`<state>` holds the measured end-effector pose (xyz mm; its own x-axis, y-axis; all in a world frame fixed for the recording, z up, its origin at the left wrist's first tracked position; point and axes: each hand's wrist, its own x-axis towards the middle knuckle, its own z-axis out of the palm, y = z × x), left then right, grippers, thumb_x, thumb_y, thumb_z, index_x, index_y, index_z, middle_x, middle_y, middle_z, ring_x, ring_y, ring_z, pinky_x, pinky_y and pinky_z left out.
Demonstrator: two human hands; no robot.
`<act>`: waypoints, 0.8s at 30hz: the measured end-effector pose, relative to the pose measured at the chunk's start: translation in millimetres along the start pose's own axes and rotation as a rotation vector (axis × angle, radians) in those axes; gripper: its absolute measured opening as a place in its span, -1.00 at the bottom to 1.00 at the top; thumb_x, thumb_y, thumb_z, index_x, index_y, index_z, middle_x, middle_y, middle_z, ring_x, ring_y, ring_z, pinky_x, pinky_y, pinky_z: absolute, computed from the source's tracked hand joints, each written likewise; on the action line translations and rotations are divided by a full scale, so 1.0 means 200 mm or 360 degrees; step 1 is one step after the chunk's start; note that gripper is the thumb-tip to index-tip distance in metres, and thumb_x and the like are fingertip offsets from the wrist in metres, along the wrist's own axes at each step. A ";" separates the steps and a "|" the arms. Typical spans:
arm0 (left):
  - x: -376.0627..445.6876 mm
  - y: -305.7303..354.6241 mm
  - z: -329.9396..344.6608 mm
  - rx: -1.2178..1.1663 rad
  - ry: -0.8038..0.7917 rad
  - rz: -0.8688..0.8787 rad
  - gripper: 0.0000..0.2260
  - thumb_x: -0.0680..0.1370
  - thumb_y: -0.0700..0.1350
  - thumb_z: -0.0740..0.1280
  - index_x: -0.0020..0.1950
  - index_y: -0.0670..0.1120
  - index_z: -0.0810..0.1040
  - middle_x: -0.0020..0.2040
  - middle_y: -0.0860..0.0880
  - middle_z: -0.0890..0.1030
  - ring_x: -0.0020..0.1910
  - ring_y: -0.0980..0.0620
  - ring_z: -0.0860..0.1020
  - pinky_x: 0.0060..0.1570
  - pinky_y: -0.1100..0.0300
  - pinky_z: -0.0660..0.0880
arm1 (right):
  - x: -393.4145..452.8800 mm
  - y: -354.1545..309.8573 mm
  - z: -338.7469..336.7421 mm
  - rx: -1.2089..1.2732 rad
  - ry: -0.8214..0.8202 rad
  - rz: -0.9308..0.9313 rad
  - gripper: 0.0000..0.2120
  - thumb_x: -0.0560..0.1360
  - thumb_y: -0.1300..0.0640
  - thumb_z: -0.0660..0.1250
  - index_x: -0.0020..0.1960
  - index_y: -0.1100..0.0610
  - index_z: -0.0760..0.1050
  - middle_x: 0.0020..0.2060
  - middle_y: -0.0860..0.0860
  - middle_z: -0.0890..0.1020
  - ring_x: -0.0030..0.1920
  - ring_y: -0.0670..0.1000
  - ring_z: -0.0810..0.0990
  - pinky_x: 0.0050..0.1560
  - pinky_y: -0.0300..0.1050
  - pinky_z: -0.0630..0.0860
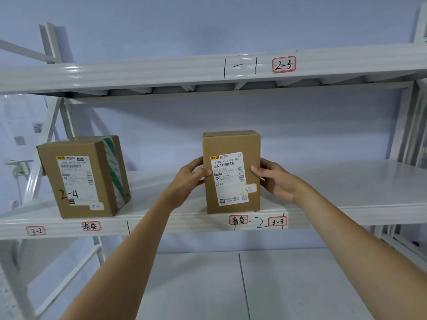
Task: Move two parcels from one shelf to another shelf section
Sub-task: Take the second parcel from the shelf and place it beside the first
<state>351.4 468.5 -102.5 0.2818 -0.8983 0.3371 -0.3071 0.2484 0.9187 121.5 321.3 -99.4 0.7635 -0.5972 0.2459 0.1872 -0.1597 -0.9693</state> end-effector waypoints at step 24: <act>-0.02 0.07 -0.12 0.0283 -0.0324 -0.0223 -0.42 0.59 0.05 0.40 0.60 0.08 0.33 0.53 0.13 0.44 0.54 0.06 0.35 0.36 0.03 0.30 | -0.04 -0.08 -0.01 -0.0062 -0.0018 0.0294 -0.25 0.44 0.13 0.53 0.58 0.01 0.35 0.42 0.04 0.60 0.39 0.06 0.56 0.53 0.02 0.36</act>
<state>368.9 483.9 -85.5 0.1503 -0.9779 0.1451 -0.4374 0.0658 0.8968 112.0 326.8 -86.0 0.7895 -0.6105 0.0636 0.0193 -0.0788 -0.9967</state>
